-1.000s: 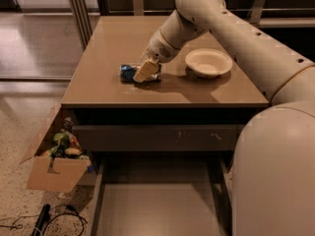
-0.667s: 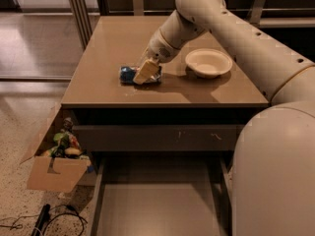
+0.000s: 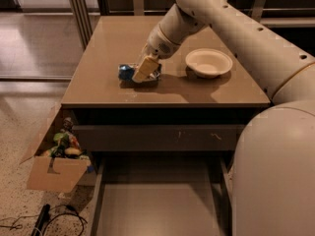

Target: Place redbull can into middle drawer

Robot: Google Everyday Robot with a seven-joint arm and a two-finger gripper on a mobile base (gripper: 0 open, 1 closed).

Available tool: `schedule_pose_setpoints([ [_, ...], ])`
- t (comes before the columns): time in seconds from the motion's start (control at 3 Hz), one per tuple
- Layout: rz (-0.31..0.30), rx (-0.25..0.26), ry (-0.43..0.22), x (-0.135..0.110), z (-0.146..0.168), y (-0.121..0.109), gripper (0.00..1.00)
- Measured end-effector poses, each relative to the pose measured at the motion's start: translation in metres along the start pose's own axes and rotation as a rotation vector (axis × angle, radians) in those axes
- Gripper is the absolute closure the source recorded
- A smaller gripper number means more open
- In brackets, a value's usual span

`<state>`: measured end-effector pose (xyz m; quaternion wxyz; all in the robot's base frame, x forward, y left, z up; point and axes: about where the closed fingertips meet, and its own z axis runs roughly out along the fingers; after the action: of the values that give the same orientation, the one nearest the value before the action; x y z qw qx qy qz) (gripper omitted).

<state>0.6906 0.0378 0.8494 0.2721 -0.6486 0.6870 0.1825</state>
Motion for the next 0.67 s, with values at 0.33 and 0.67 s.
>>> schedule_pose_setpoints([
  [0.33, -0.014, 0.022, 0.018, -0.008, -0.021, 0.005, 1.00],
  [0.67, -0.032, 0.061, 0.013, -0.016, -0.054, 0.013, 1.00],
])
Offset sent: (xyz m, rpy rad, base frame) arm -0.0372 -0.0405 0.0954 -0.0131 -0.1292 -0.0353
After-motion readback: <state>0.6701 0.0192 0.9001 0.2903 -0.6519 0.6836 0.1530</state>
